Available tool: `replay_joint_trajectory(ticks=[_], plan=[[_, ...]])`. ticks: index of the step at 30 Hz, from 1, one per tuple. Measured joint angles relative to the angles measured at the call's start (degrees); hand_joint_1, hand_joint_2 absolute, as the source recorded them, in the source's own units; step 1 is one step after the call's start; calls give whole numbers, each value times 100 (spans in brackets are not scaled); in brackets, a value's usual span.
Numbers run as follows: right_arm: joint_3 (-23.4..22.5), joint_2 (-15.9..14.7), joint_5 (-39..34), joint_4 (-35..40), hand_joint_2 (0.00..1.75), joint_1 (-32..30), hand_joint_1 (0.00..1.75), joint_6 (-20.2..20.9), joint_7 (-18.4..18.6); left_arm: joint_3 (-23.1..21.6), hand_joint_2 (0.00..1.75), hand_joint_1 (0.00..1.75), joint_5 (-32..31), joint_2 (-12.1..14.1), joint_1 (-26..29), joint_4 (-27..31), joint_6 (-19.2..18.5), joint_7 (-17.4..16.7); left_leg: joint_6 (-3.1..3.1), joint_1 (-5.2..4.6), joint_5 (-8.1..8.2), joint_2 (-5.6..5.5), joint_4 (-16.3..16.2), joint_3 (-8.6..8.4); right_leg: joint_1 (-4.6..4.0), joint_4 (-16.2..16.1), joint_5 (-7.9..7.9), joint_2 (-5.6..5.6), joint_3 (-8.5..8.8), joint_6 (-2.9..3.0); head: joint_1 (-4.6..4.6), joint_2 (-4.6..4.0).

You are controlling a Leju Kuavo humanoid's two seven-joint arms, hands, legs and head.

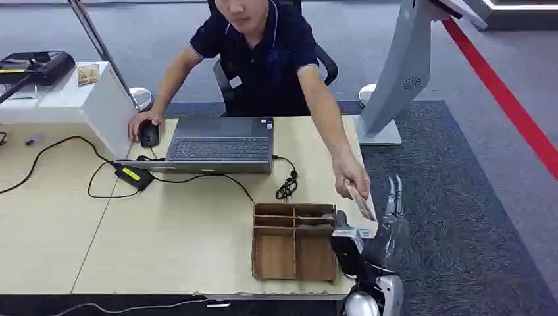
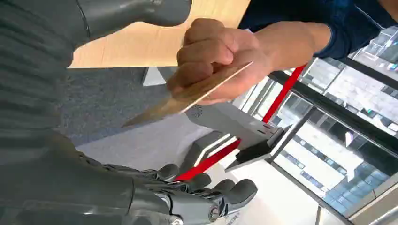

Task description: Pass the card to the sensor for recognition and then transmit it.

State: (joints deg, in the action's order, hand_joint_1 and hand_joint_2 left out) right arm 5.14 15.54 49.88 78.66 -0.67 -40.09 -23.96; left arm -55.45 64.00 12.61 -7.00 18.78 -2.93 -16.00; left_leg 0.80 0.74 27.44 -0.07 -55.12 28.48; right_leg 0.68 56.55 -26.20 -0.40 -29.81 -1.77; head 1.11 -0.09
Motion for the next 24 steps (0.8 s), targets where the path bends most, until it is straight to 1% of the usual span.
replay_joint_trajectory(ticks=[1,2,3,4,5,6,24], plan=[[-7,0,2,0,175,-1,145,0,-9,0,0,0,-2,4,0,0,-5,0,0,0,0,0,0,0,0,0,0,0,0,0,2,0],[-11,2,0,0,175,-1,145,0,-15,0,0,0,-7,7,0,0,-5,0,0,0,0,0,0,0,0,0,0,0,0,0,0,0],[-20,2,2,0,175,-1,150,0,-17,0,0,0,-7,11,0,0,-7,0,0,0,0,0,0,0,0,0,0,0,0,0,0,0],[-26,2,2,0,175,-1,168,0,-17,0,0,0,-7,15,0,0,-7,0,0,0,0,0,0,0,0,0,0,0,0,0,0,0],[-33,2,2,0,175,-1,168,0,-17,0,0,0,-7,17,0,0,-13,0,0,0,0,0,0,0,0,0,0,0,0,0,2,0],[-35,4,2,0,175,-2,175,0,-17,0,0,0,-7,17,0,0,-13,0,0,0,0,0,0,0,0,0,0,0,0,0,0,0],[-72,4,-15,0,175,-5,175,0,-24,-2,0,0,-13,22,0,0,-22,0,0,0,0,0,0,0,0,0,0,0,0,0,0,0]])
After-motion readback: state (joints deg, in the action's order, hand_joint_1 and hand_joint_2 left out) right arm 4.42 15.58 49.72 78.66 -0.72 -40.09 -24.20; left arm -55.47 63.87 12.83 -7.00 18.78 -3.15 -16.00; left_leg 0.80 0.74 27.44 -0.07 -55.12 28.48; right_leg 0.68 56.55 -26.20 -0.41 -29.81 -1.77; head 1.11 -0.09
